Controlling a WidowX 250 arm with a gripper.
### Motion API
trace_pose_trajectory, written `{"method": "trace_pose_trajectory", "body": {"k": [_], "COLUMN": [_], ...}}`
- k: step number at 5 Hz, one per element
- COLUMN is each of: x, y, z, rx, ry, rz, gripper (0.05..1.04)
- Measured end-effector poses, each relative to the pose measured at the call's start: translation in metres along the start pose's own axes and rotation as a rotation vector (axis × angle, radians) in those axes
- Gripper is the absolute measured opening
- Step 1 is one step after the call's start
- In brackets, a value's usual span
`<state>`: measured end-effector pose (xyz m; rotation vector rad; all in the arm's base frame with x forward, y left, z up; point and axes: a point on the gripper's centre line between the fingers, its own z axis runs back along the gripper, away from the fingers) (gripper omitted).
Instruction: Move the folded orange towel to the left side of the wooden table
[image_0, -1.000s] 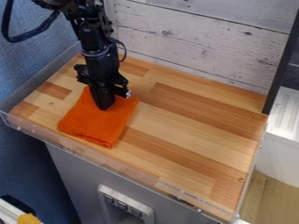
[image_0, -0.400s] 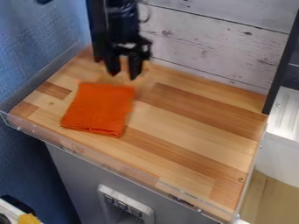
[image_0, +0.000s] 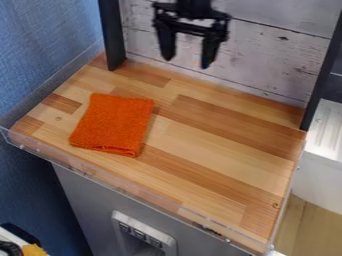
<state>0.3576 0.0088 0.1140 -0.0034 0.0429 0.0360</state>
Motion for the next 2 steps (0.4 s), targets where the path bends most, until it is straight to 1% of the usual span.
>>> {"method": "trace_pose_trajectory", "body": {"k": [1, 2], "x": [0.004, 0.005], "y": [-0.023, -0.041], "z": [0.013, 0.016], "rx": [0.006, 0.011], "ry": [-0.011, -0.024], "rz": [-0.002, -0.003], "gripper": [0.999, 0.999]}}
